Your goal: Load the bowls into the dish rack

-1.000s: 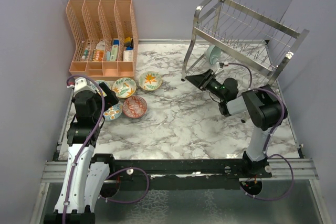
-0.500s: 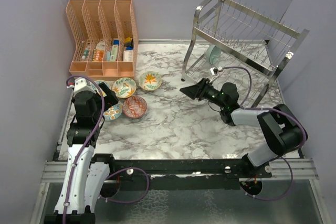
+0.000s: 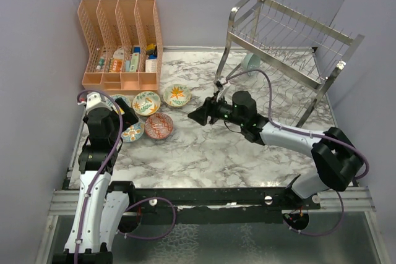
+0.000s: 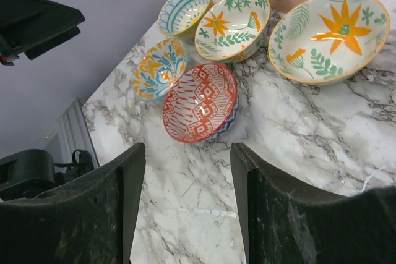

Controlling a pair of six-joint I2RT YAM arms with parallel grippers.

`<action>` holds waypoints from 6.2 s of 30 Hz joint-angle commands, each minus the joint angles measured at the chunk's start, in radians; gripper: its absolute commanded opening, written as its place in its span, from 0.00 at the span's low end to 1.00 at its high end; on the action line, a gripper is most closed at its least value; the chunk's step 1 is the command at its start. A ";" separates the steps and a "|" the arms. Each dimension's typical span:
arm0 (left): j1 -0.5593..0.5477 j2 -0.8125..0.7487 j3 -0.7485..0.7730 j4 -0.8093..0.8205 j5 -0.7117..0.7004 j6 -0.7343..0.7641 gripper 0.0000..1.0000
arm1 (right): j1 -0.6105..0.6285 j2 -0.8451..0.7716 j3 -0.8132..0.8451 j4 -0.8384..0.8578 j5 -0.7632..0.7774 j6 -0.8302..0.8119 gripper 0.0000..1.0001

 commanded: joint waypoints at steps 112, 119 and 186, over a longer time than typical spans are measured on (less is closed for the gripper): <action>0.029 -0.127 0.016 -0.097 -0.240 -0.061 0.99 | -0.321 -0.075 -0.125 0.364 -0.181 0.573 0.01; 0.028 -0.128 0.015 -0.098 -0.238 -0.061 0.99 | -0.405 -0.047 -0.204 0.518 -0.107 0.667 0.01; 0.036 -0.022 0.015 -0.089 -0.179 -0.042 0.99 | -0.720 0.631 0.160 1.268 0.271 0.832 0.01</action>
